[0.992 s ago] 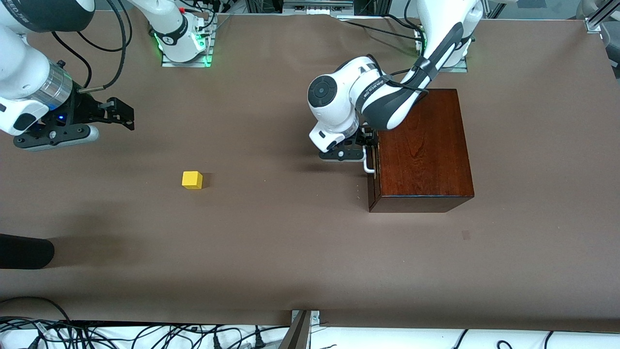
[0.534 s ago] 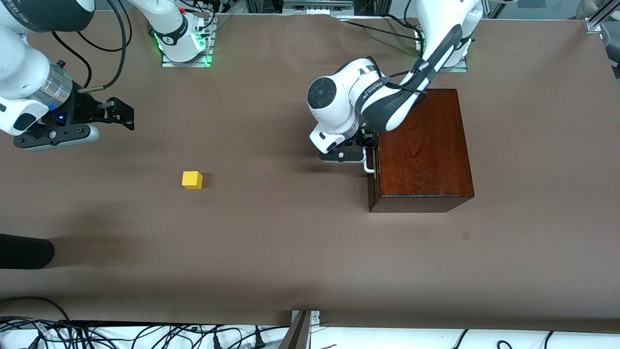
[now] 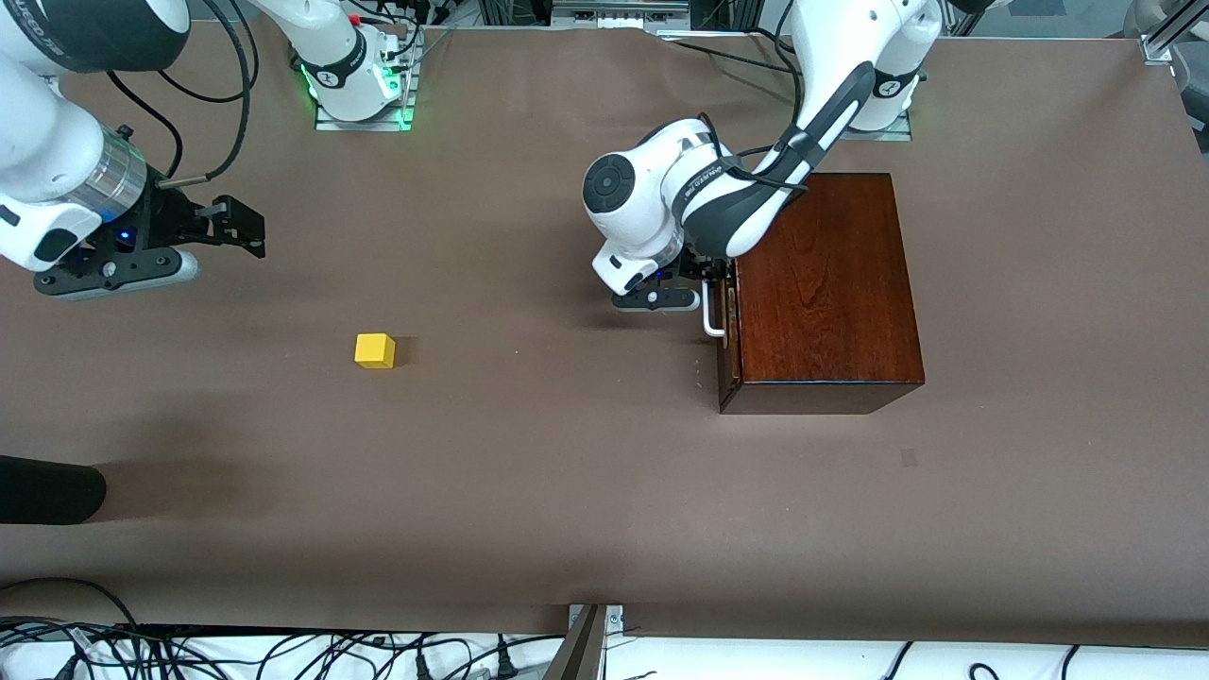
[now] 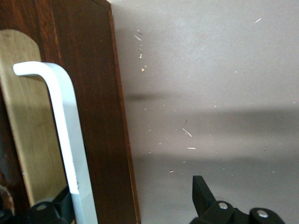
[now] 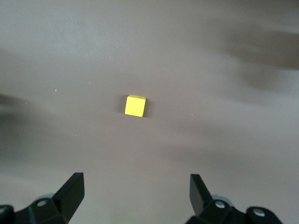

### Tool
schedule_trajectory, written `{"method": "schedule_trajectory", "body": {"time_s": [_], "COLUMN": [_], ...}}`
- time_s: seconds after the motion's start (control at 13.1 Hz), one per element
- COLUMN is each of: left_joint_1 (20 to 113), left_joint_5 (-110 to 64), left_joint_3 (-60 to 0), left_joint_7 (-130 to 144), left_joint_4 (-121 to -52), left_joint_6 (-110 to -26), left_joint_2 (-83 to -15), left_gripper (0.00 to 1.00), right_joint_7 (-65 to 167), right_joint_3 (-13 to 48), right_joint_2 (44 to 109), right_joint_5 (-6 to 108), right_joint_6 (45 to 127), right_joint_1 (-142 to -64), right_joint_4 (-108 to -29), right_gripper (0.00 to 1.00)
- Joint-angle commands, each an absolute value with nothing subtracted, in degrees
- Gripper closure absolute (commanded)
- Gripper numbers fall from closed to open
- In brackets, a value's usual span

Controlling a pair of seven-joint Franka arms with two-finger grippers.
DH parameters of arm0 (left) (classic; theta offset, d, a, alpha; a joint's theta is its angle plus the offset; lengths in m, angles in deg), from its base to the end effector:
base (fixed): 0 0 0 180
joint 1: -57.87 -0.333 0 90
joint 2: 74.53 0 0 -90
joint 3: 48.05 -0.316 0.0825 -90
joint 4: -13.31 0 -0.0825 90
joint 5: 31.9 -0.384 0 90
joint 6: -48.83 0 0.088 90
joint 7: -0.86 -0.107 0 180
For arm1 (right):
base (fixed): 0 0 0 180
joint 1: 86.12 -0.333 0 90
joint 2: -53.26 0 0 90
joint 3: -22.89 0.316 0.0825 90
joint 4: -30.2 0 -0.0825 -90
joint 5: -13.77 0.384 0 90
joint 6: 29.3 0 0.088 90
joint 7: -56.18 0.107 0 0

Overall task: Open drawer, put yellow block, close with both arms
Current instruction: 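Pull the drawer open with the left gripper while the right gripper reaches the cube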

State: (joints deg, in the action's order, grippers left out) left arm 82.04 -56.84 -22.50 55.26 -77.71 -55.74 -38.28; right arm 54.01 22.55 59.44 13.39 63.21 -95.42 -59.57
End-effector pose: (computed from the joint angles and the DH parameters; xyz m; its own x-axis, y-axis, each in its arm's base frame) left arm 0.4759 -0.4532 0.2702 0.9936 -0.0482 -0.1019 -0.0788 -0.9434 -0.3222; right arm 0.5808 0.0911 0.5684 0.9793 0.1930 -0.0602 0.1937 -0.9811 0.0050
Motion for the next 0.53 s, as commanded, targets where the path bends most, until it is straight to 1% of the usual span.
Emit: {"method": "schedule_trajectory", "body": {"time_s": [0.0, 0.08, 0.23, 0.38, 0.46], "left_joint_1": [85.1, 86.1, 87.2, 87.3, 87.3], "left_joint_5": [-57.7, -57.7, -57.4, -57.3, -57.2], "left_joint_3": [-22.3, -22.3, -22.2, -22.2, -22.2], "left_joint_7": [58.2, 59.1, 60.8, 61.2, 61.2], "left_joint_4": [-70.6, -69.4, -68.6, -68.5, -68.4], "left_joint_6": [-55.7, -55.9, -59.0, -60.4, -60.9], "left_joint_2": [-34.2, -33.2, -32.3, -32.3, -32.3], "left_gripper": [0.0, 0.0, 0.0, 0.0, 0.0], "right_joint_7": [54.0, 53.7, 53.5, 53.5, 53.6], "right_joint_3": [22.5, 22.6, 22.6, 22.6, 22.7], "right_joint_2": [61.5, 63.8, 69.1, 69.9, 70.9], "right_joint_5": [13.5, 13.2, 13.4, 13.5, 13.8], "right_joint_6": [65.2, 65.5, 64.8, 66.0, 68.2], "right_joint_1": [-95.6, -95.6, -95.5, -95.6, -96.6], "right_joint_4": [-58.1, -58.0, -58.0, -58.4, -58.8], "right_gripper": [0.0, 0.0, 0.0, 0.0, 0.0]}}
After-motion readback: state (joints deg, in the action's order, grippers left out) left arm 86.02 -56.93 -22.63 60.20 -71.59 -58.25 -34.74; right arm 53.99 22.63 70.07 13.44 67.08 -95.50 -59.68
